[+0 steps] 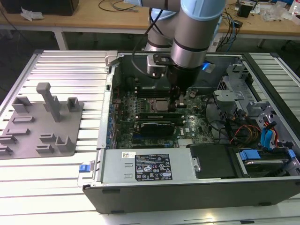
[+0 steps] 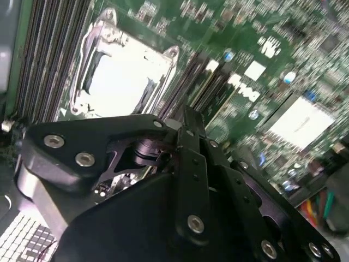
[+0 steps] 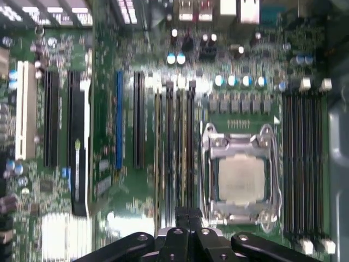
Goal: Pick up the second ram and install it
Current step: 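Press down the second ram until it locks into place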
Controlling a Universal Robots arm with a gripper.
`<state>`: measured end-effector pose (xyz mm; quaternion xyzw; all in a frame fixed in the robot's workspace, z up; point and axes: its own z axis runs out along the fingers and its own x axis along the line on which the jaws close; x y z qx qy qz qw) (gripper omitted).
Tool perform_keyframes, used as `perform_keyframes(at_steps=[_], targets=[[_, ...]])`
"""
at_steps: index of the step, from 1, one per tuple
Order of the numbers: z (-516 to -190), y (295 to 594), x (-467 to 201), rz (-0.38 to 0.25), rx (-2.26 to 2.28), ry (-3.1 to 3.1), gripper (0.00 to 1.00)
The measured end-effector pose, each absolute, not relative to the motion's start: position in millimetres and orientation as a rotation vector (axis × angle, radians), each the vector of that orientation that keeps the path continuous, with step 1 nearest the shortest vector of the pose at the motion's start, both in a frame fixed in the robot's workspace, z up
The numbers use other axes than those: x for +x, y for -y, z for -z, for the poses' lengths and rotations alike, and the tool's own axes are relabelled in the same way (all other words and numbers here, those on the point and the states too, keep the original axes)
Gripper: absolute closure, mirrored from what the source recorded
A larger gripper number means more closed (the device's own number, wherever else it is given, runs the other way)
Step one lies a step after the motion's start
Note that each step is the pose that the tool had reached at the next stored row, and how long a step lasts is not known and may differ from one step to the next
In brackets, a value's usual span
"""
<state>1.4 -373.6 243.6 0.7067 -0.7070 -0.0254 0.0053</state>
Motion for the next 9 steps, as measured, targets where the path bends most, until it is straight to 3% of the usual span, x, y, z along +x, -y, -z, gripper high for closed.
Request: perform_keyframes(at_steps=[9], targets=[[-243,374,-52,0.076,2.214,2.215,0.92]])
